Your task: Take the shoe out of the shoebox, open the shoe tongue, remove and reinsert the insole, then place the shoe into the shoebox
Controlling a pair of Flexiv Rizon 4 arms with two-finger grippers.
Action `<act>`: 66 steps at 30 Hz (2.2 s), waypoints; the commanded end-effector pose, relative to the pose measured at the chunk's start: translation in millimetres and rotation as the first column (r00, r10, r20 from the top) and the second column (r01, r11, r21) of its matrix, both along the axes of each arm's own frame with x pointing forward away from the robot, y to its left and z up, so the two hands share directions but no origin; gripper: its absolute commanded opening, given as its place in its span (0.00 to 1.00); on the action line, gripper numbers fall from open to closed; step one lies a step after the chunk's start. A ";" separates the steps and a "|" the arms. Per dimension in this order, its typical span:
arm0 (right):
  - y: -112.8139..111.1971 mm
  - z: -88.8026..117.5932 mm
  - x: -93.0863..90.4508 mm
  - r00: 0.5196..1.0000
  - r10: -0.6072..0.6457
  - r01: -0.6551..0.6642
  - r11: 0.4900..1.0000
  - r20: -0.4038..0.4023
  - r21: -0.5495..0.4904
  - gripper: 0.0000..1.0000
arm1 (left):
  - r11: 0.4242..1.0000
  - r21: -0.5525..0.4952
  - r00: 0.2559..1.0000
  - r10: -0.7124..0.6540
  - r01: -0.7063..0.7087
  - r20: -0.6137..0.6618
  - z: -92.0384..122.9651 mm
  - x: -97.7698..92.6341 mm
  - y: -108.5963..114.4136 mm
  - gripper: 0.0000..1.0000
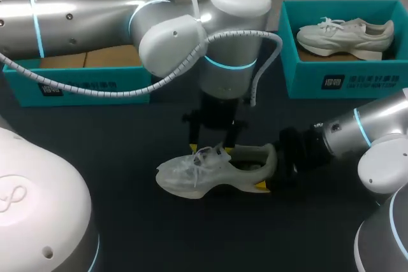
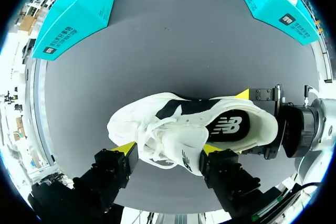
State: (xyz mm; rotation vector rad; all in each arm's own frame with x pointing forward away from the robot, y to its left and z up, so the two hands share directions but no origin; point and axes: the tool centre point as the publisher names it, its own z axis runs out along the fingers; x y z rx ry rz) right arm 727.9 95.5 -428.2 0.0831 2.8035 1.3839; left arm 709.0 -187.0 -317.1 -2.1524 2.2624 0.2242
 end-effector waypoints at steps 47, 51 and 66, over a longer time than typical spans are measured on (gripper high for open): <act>1.8 -1.6 -0.8 1.000 -0.002 0.002 1.000 0.000 -0.003 0.00 | 0.965 -0.081 0.965 0.243 -0.251 -0.099 -36.8 -9.2 105.4 0.00; 1.8 -1.6 -0.8 1.000 -0.002 0.002 1.000 0.000 -0.003 0.00 | 0.963 -0.069 0.961 0.252 -0.261 -0.113 -45.9 -10.3 106.6 0.38; 1.8 -1.6 -0.8 1.000 -0.002 0.002 1.000 0.000 -0.003 0.00 | 0.955 -0.060 0.948 0.279 -0.291 -0.154 -56.8 -15.7 111.4 1.00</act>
